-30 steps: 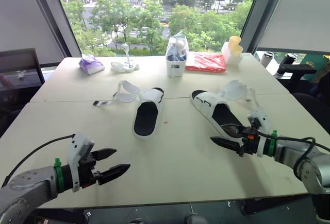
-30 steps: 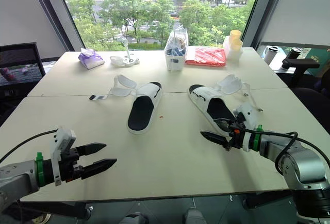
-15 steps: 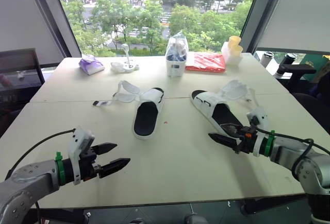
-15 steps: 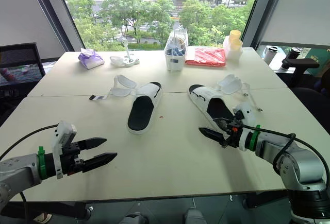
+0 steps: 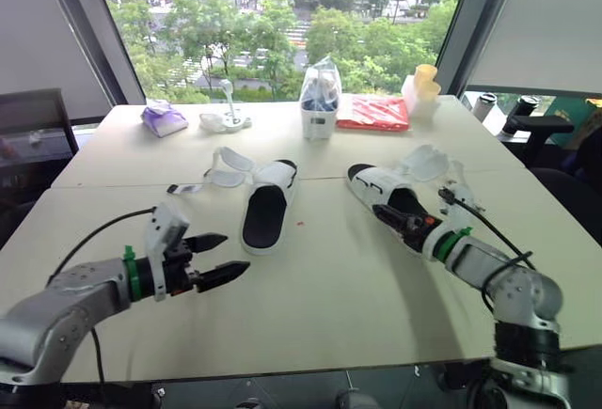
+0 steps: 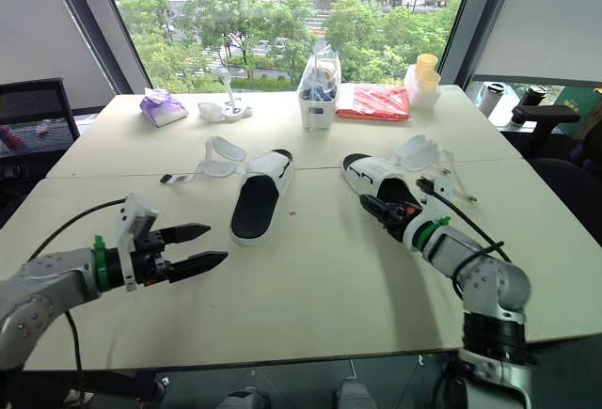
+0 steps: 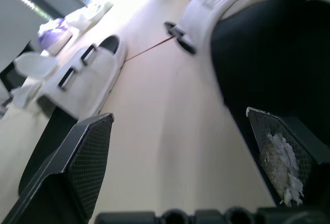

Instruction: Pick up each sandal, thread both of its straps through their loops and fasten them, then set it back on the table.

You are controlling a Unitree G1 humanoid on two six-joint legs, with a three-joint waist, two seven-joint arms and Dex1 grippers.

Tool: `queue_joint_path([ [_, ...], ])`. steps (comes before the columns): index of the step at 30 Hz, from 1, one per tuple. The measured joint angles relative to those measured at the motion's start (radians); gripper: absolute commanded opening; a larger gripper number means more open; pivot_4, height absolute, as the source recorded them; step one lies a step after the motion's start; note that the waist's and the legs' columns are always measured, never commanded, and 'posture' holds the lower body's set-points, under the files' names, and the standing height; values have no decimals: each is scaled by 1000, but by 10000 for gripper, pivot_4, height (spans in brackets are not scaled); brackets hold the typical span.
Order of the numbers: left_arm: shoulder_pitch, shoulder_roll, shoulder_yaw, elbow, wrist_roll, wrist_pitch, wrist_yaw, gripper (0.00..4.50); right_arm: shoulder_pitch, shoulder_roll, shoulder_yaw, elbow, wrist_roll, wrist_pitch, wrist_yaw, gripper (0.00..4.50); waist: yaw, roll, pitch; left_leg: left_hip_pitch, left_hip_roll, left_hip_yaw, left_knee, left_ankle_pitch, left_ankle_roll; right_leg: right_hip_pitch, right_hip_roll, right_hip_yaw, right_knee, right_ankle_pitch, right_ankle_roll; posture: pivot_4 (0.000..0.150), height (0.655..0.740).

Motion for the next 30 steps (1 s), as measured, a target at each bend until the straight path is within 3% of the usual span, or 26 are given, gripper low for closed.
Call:
queue_joint_path([
  [11,20,-92,-30,-36,10,-1,78,44611,-236,58,-54,385,-59,-229,-38,45000,-16,0,0,1,0,0,0,0,0,1,0,0,1,0,0,1500,7400],
  [15,28,-105,-32,-47,19,-8,94,44611,-283,53,24,448,-150,-305,-13,45000,-24,0,0,1,0,0,-1,0,0,0,0,0,1,2,3,1500,7400],
  [19,87,-110,-11,-80,16,-10,110,44611,-182,-111,209,329,-302,-361,135,45000,-15,2,0,-1,-2,-1,-3,0,0,-1,-2,0,0,1,5,1500,7400],
  [25,100,-113,-2,-82,17,-11,121,44611,-81,-278,216,82,-313,-400,328,45000,-24,2,0,1,-1,0,-3,0,0,0,-1,0,0,0,4,1500,7400],
  [30,72,-120,-23,-75,18,-12,120,44611,-56,-407,266,67,-471,-616,411,45000,-23,1,0,2,-1,0,1,0,0,3,0,0,1,-1,1,1500,7400],
])
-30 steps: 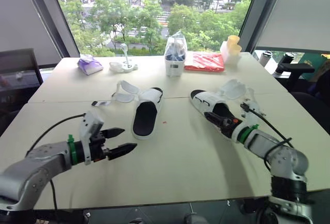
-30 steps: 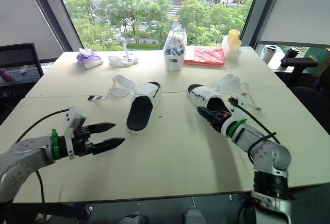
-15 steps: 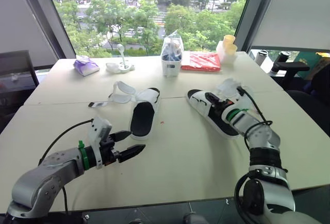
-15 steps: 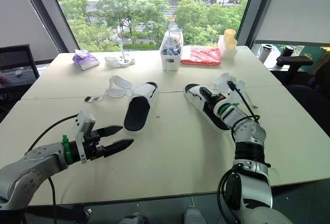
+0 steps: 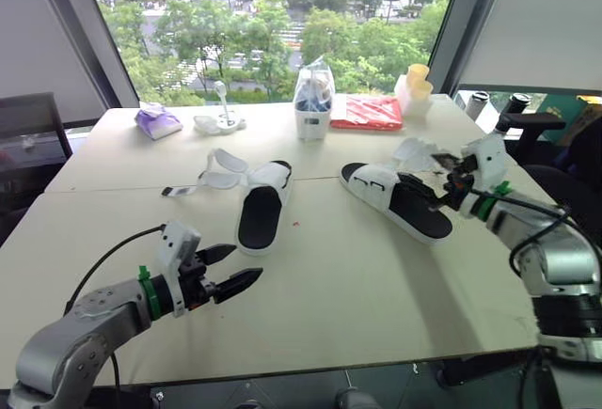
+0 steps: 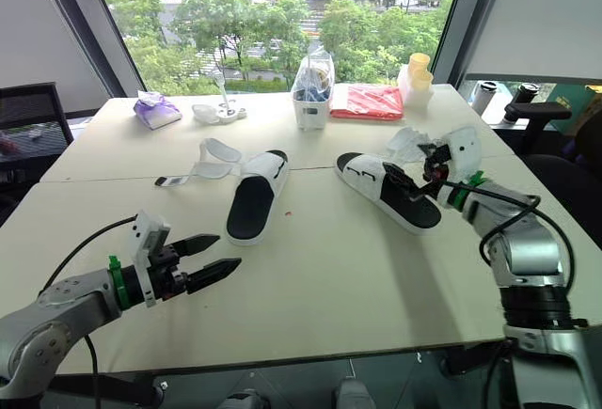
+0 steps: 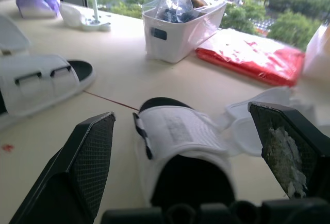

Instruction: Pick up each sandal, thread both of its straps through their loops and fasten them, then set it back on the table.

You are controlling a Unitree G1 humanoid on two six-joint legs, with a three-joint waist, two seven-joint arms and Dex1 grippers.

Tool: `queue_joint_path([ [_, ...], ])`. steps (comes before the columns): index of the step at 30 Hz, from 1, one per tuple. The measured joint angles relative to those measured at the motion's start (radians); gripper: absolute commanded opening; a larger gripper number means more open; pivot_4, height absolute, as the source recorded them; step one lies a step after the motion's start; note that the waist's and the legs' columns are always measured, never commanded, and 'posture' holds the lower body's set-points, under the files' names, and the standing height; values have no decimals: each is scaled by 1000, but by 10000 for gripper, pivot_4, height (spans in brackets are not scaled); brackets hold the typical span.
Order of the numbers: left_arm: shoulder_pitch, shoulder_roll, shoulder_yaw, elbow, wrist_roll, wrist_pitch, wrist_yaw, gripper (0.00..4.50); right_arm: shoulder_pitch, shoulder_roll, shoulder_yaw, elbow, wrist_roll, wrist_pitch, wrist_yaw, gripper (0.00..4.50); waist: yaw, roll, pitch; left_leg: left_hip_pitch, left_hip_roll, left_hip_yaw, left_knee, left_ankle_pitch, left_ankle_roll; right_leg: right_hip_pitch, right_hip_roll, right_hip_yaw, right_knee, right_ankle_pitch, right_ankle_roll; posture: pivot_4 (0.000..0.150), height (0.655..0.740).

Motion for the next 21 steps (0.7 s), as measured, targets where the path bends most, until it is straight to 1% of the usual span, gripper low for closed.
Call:
queue_joint_path([
  [2,-18,-3,-13,3,0,0,-3,44611,-13,-14,22,59,-70,-88,1,45000,-2,-1,0,0,0,0,2,0,0,1,0,0,0,0,0,1500,7400],
  [3,-21,-3,-15,3,0,0,-5,44611,-25,-6,22,89,-73,-83,0,45000,-3,-1,0,0,0,1,3,0,0,1,0,1,0,1,-1,1500,7400],
  [5,-25,-3,-17,6,0,0,-8,44611,-54,44,-25,122,10,61,-5,45000,-3,-1,0,0,0,0,4,0,0,2,0,1,0,1,-2,1500,7400],
  [7,-27,-3,-17,8,0,0,-9,44611,-89,106,-115,129,177,309,-24,45000,1,0,0,-1,0,-1,4,0,0,1,0,0,1,2,-2,1500,7400],
  [9,-27,-3,-17,14,1,0,-12,44611,-109,135,-178,130,283,480,-56,45000,4,0,0,-1,0,-2,4,0,0,1,0,0,1,1,-2,1500,7400],
  [12,-27,-3,-18,24,3,0,-13,44611,-144,192,-261,160,354,635,-168,45000,7,0,0,-2,0,-2,4,0,0,2,0,0,0,1,-2,1500,7400],
  [16,-29,-4,-20,23,4,0,-13,44611,-179,268,-345,242,367,691,-314,45000,5,0,0,-2,0,-1,5,0,0,2,0,0,0,2,-2,1500,7400],
  [21,-30,-5,-22,23,9,0,-11,44611,-270,328,-437,379,387,673,-430,45000,-2,0,0,-1,0,-1,4,0,0,2,0,0,0,2,-2,1500,7400],
])
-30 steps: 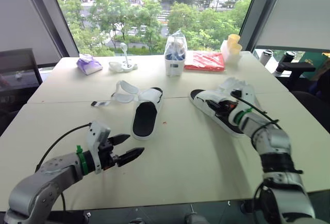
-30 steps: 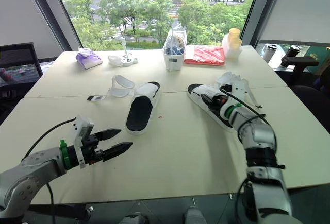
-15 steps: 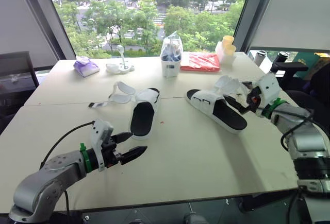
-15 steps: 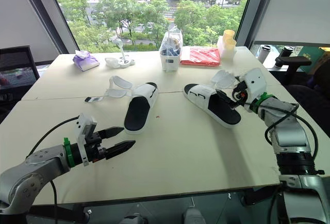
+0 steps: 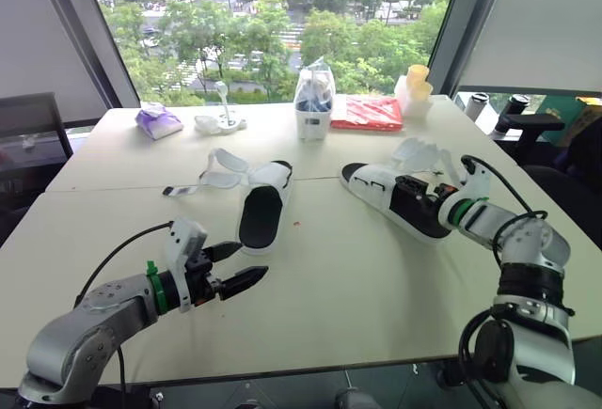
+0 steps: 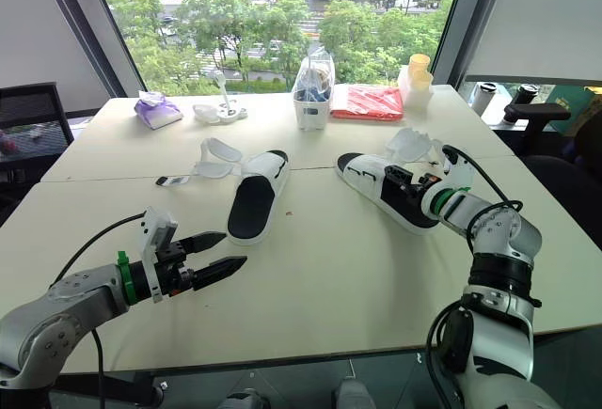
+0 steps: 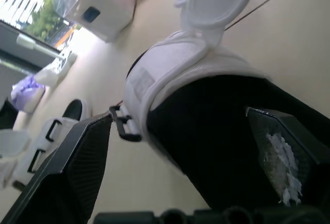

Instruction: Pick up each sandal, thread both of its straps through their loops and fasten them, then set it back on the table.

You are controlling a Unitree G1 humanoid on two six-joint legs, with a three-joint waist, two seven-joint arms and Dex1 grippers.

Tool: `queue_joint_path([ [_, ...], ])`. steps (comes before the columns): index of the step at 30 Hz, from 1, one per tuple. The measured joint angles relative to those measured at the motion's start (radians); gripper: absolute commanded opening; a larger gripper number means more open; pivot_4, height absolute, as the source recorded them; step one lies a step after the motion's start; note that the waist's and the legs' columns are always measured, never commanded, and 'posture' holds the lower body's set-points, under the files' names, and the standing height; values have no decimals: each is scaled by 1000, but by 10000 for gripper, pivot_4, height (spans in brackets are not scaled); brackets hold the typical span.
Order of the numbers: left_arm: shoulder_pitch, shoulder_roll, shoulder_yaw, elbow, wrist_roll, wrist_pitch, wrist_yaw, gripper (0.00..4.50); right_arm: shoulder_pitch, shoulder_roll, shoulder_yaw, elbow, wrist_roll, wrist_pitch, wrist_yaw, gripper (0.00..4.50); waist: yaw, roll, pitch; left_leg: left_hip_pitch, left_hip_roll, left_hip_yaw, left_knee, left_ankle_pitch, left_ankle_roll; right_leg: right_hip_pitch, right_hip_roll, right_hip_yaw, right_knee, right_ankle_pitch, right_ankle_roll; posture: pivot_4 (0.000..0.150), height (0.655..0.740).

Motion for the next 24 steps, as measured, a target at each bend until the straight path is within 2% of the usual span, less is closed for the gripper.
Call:
queue_joint_path([
  [6,-1,-10,-13,0,14,-1,10,44611,-139,75,-101,213,46,-74,-87,45000,-1,0,0,0,0,0,0,0,0,0,0,0,0,0,0,1500,7400],
  [11,-1,-15,-15,0,18,-2,17,44611,-216,113,-93,336,40,-166,-98,45000,0,0,0,0,0,0,0,0,0,0,0,0,-1,0,0,1500,7400],
  [14,4,-20,-15,0,21,-3,24,45000,-243,115,-66,387,19,-232,-90,35522,1,0,0,-1,0,0,0,0,0,0,0,0,-1,0,0,1500,7400],
  [19,19,-29,-15,0,23,-3,37,45000,-245,114,-30,437,-21,-293,-81,8966,-1,0,0,-1,0,0,-1,0,0,-1,0,0,-1,0,0,1500,7400],
  [21,19,-29,-15,-1,23,-5,38,45000,-245,114,-20,450,-32,-298,-68,603,-3,0,0,-1,0,0,-2,0,0,-1,0,0,-1,0,0,1500,7400],
  [24,21,-30,-15,-1,24,-7,39,45000,-245,108,-5,457,-34,-299,-33,603,-3,1,0,0,0,0,-3,0,0,-1,0,0,-1,0,0,1500,7400],
])
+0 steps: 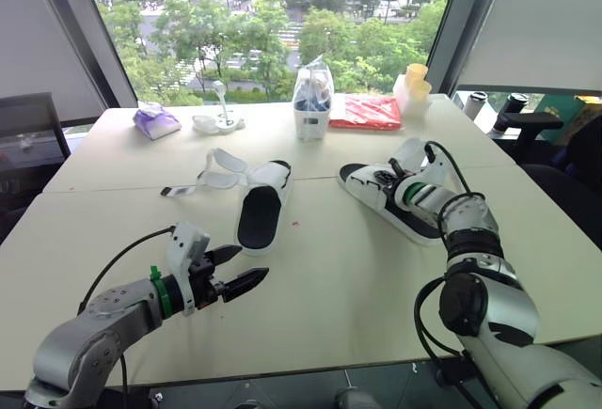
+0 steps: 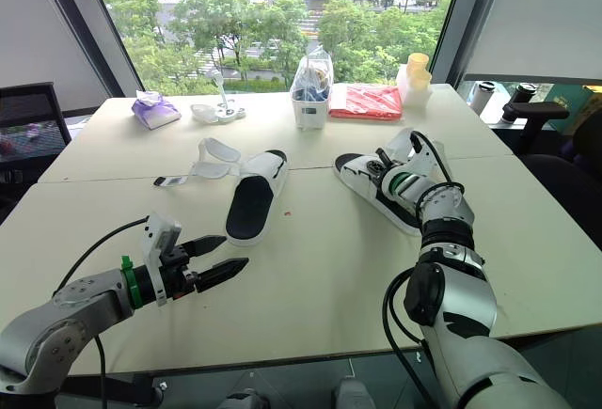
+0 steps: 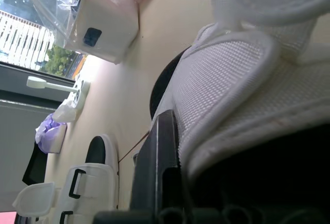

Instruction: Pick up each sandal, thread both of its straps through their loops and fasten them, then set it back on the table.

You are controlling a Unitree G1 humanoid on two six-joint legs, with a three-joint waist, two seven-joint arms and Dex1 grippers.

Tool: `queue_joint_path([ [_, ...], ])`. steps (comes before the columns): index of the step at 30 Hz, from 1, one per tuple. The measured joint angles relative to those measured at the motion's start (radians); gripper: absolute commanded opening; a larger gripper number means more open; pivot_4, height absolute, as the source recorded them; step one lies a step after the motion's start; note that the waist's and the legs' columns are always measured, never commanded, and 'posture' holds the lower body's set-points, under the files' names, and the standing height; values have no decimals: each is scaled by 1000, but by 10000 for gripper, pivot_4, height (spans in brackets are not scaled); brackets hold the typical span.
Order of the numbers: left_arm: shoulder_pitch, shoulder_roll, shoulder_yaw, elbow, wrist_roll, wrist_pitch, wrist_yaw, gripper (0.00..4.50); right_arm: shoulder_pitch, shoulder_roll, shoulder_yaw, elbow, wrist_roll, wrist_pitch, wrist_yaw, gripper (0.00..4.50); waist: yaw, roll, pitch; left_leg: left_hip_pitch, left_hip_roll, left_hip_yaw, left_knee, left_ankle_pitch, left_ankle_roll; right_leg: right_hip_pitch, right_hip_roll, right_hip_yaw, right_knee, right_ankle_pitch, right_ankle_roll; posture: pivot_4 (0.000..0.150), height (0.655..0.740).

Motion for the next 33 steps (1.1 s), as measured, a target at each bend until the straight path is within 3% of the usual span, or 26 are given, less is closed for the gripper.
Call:
queue_joint_path([
  [6,0,0,0,0,6,-1,2,45000,-1,-123,119,-18,1,163,276,603,5,1,0,-1,0,0,-2,0,0,-1,0,0,-2,0,1,1500,7400],
  [11,-3,0,-7,1,14,-2,-3,45000,-6,-274,386,-139,-32,376,635,603,2,1,1,0,0,0,-6,0,0,-3,0,0,-1,1,4,1500,7400],
  [16,-9,0,-24,4,28,-9,-8,45000,32,-300,520,-223,-33,509,835,603,0,1,1,0,0,0,-6,0,0,-3,0,0,-1,1,4,1500,7400],
  [33,-3,-1,-27,9,34,-12,-23,45000,316,-248,447,-614,59,789,739,603,7,0,0,-1,0,0,-5,0,0,-4,-1,0,-1,1,4,1500,7400],
])
